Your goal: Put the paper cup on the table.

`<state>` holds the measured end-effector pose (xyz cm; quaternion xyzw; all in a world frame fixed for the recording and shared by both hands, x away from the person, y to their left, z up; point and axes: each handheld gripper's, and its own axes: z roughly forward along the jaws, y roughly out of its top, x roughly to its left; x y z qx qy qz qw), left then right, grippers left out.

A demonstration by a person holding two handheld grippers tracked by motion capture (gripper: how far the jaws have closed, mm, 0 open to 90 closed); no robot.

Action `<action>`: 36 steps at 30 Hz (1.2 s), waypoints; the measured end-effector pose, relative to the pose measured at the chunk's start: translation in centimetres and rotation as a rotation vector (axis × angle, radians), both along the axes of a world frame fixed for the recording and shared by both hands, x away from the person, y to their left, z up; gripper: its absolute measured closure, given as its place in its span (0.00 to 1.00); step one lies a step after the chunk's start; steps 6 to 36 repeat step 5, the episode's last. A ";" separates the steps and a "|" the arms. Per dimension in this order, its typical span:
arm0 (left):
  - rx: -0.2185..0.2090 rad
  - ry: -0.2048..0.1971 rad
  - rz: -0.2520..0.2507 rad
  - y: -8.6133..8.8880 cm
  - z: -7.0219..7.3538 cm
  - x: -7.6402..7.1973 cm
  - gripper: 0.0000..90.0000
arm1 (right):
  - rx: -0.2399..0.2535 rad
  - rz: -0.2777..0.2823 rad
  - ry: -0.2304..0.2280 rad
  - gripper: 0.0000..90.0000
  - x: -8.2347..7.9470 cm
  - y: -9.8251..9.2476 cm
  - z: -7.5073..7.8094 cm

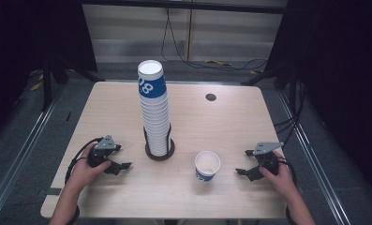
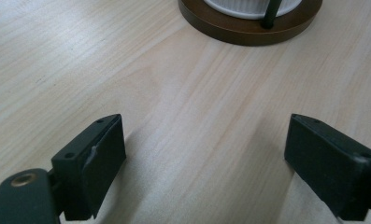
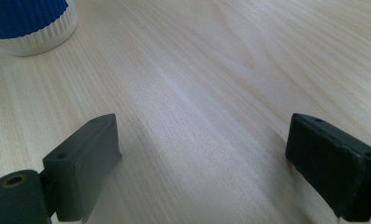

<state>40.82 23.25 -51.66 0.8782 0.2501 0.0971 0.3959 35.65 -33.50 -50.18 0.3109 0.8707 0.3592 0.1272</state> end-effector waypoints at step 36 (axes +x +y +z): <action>0.001 0.004 0.000 0.0 0.0 0.0 0.12 | 0.000 -0.004 0.000 0.10 0.0 0.0 0.0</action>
